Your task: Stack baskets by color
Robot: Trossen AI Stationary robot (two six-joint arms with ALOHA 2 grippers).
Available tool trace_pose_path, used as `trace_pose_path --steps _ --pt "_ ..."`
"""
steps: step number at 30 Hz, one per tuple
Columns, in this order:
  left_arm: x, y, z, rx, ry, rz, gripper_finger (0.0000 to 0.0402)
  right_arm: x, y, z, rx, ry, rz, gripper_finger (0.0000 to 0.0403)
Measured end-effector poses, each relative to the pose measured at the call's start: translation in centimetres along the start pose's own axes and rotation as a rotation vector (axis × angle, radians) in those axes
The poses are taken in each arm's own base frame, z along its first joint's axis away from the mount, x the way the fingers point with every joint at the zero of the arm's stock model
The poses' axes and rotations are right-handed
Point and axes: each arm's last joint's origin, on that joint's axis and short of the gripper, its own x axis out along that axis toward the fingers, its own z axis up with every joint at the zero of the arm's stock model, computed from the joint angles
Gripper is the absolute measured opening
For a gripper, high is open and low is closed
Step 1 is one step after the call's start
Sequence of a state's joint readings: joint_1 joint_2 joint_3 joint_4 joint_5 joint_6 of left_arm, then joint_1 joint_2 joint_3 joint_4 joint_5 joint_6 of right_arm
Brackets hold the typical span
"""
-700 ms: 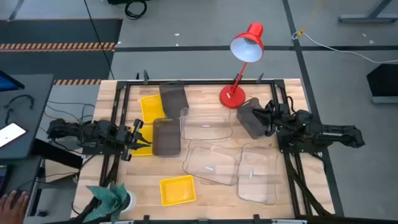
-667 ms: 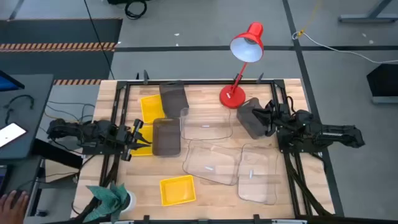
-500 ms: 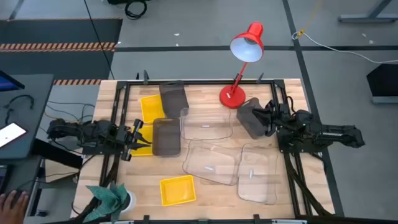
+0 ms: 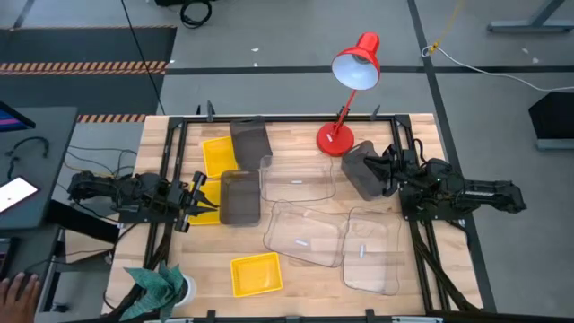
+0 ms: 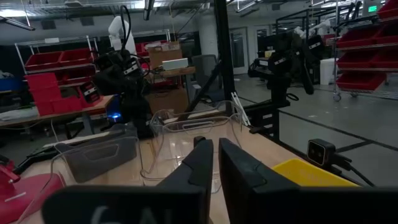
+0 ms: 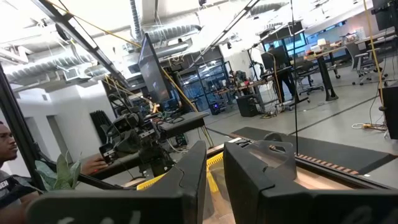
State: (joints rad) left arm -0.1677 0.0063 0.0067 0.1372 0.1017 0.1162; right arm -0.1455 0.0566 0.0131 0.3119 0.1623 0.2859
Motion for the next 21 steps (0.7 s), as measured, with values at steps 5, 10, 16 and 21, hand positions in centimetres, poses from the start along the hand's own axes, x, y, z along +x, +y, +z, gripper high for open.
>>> trace_pose_path --steps 5,10,16,21 --pt "0.0 0.0 0.02 0.0 -0.001 0.0 0.0034 0.0 0.0 0.0 0.0 0.0 0.0 0.0061" --pt "0.0 0.0 0.01 0.0 -0.001 0.0 0.0028 0.0 0.0 0.0 0.0 0.0 0.0 0.0061" --pt "0.0 0.0 0.01 0.0 0.0 0.0 0.0034 0.0 0.0 -0.01 0.0 0.0 0.0 0.0061" --pt "0.0 0.0 0.0 0.0 -0.001 0.0 0.0036 0.0 0.0 0.0 0.0 0.0 0.001 0.0061"
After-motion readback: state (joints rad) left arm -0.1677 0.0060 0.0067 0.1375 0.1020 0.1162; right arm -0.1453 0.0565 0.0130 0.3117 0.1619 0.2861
